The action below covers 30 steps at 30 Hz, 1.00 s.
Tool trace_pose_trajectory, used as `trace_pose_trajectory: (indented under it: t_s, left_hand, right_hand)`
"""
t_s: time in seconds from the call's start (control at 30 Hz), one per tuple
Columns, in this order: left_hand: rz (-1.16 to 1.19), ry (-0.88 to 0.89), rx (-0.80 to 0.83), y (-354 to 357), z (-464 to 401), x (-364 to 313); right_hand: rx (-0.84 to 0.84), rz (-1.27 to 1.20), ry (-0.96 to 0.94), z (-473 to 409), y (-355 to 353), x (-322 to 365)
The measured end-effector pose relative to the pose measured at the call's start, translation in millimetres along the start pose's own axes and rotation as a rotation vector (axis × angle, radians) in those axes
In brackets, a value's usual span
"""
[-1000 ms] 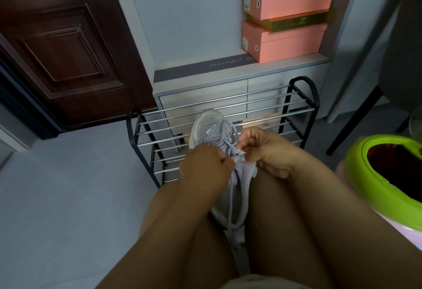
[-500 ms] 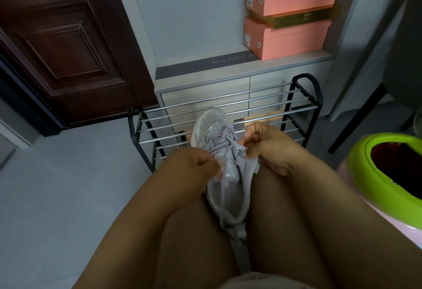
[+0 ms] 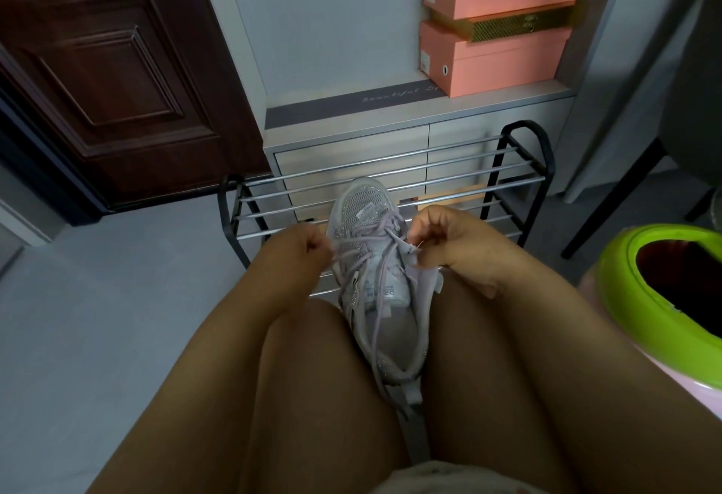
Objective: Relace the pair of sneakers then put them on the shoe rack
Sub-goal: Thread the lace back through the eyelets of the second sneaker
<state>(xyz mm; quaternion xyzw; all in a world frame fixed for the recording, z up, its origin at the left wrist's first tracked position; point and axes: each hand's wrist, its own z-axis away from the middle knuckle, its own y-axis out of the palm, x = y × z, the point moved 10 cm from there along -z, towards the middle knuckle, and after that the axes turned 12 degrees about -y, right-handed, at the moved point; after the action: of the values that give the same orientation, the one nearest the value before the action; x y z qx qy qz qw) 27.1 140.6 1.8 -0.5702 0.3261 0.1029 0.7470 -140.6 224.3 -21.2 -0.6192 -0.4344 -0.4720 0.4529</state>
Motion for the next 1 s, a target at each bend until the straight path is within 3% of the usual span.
trace_pose_trajectory:
  t_s: [0.07,0.13,0.2,0.47,0.6,0.7,0.77,0.9,1.0]
  left_hand:
    - [0.225,-0.113,0.025,-7.0,-8.5,3.8]
    - [0.691,-0.242,0.111,-4.7,-12.9,8.7]
    - [0.965,-0.283,0.198,3.2,-14.9,5.8]
    - [1.279,-0.266,0.202,9.3,-20.5,7.4]
    - [1.098,-0.237,0.142,12.8,-4.8,19.0]
    - [0.514,-0.146,0.002,7.0,2.8,21.7]
    - [0.291,-0.065,0.04,14.9,7.4,13.6]
    - [0.143,-0.017,0.136,25.6,7.0,6.7]
    - [0.166,-0.073,0.212,27.2,4.2,9.1]
  right_hand:
    - [0.01,0.028,-0.01,0.1,1.4,2.3]
    - [0.015,0.041,-0.021,0.0,2.9,4.5]
    - [0.021,0.064,-0.034,-0.8,4.0,6.6]
    - [0.06,0.233,-0.07,-2.2,5.8,14.5]
    - [0.074,0.269,-0.081,-1.9,6.9,16.8]
    - [0.076,0.274,-0.093,-1.9,7.8,18.0]
    - [0.073,0.282,-0.104,-2.4,9.0,20.1]
    - [0.058,0.287,-0.121,-1.5,11.5,24.4]
    - [0.053,0.299,-0.132,0.0,10.9,24.9]
